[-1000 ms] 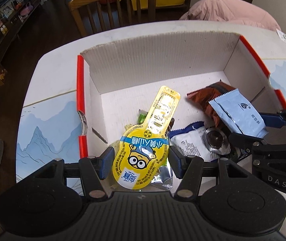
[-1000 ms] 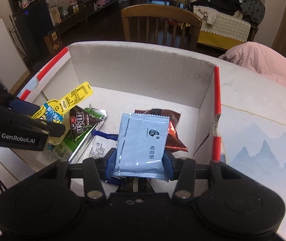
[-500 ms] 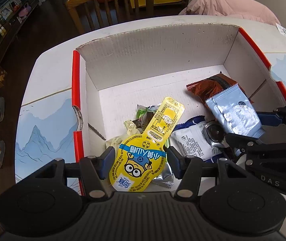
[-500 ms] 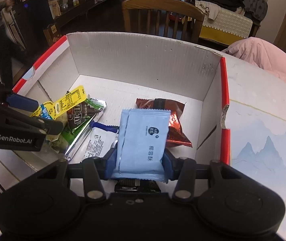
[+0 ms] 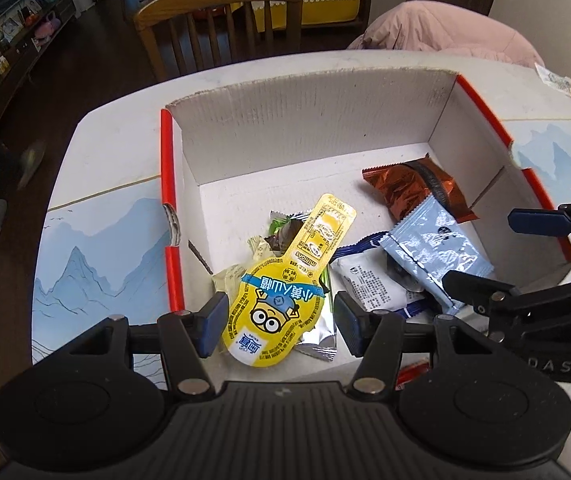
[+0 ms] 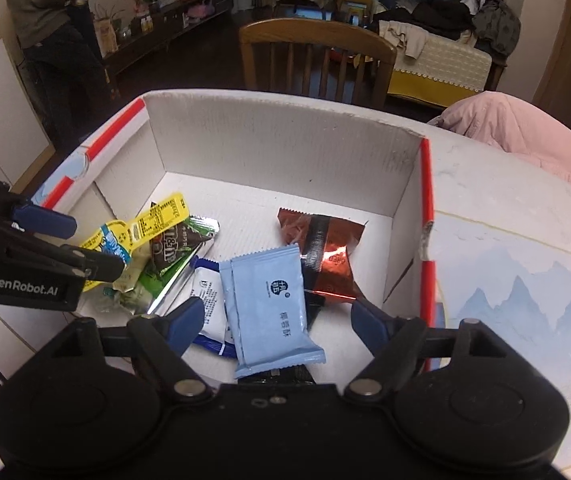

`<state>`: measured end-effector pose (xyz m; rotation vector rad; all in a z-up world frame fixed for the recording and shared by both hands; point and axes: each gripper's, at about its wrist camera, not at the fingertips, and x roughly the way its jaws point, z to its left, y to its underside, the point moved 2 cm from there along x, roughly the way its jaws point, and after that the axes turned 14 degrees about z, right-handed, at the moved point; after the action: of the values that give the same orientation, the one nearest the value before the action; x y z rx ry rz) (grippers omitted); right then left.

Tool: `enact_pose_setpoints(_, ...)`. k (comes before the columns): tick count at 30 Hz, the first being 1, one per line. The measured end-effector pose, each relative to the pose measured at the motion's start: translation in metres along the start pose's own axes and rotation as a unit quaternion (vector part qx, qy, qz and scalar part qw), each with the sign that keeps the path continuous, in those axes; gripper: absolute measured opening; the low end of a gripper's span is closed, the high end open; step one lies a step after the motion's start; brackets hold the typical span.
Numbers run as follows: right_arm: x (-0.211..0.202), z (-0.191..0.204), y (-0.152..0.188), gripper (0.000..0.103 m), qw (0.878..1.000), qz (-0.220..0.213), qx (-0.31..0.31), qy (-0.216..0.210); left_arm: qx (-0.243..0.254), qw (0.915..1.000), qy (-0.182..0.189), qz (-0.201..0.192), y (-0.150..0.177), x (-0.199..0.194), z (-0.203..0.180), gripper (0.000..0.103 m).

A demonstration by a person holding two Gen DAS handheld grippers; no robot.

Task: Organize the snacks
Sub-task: 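Lower both snacks into the box and open both grippers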

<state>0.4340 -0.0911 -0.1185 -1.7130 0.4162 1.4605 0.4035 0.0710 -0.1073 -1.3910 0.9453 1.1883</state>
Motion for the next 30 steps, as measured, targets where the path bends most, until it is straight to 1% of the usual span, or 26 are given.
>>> enact_pose_setpoints(4, -0.013, 0.000, 0.004, 0.080, 1.000, -0.011, 0.008, -0.001, 0.001, 0.9998, 0.011, -0.015, 0.009, -0.013, 0.000, 0.059)
enact_pose_setpoints(15, -0.060, 0.012, 0.024, 0.085, 0.998, -0.049, 0.023, -0.010, 0.006, 0.9978, 0.035, -0.055, 0.037, -0.050, 0.004, 0.060)
enact_pose_setpoints(18, -0.070, 0.017, 0.031, 0.087, 0.998, -0.058, 0.024, -0.012, 0.011, 0.9970, 0.040, -0.065, 0.046, -0.059, 0.005, 0.060)
enact_pose_setpoints(20, -0.076, 0.021, 0.034, 0.088, 0.998, -0.063, 0.025, -0.011, 0.013, 0.9963, 0.042, -0.073, 0.052, -0.065, 0.006, 0.063)
enact_pose_setpoints(22, -0.081, 0.025, 0.039, 0.088, 0.997, -0.067, 0.026, -0.013, 0.019, 0.9955, 0.045, -0.082, 0.058, -0.072, 0.006, 0.064)
enact_pose_setpoints(27, -0.096, 0.033, 0.052, 0.095, 0.996, -0.081, 0.030, -0.014, 0.027, 0.9936, 0.052, -0.097, 0.075, -0.084, 0.008, 0.064)
enact_pose_setpoints(29, -0.100, 0.036, 0.057, 0.096, 0.996, -0.083, 0.032, -0.016, 0.029, 0.9928, 0.056, -0.102, 0.083, -0.087, 0.009, 0.070)
enact_pose_setpoints(30, -0.101, 0.037, 0.060, 0.097, 0.996, -0.083, 0.033, -0.016, 0.030, 0.9926, 0.056, -0.103, 0.087, -0.088, 0.009, 0.070)
